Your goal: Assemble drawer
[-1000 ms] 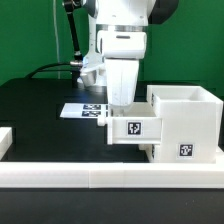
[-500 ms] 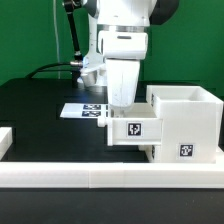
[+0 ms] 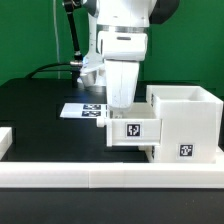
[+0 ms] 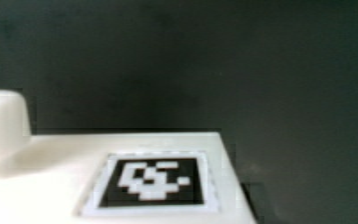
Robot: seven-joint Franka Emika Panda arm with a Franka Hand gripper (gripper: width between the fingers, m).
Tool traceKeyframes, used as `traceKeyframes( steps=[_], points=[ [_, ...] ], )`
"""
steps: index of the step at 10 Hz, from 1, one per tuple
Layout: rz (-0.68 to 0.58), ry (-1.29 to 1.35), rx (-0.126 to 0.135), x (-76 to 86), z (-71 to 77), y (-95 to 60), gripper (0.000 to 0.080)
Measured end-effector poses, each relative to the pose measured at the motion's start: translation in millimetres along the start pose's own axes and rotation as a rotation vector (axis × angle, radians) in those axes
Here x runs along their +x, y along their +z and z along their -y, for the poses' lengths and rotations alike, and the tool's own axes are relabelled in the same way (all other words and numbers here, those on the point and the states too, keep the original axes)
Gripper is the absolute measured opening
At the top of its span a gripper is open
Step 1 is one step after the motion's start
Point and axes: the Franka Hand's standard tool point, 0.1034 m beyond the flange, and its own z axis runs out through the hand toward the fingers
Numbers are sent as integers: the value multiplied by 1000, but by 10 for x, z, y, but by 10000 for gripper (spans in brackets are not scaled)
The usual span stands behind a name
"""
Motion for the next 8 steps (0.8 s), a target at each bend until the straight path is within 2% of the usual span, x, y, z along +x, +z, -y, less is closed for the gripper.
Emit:
traceKeyframes(
  steps=[8],
  points=[
    [1,-16,5,-5,34,14,44]
  ],
)
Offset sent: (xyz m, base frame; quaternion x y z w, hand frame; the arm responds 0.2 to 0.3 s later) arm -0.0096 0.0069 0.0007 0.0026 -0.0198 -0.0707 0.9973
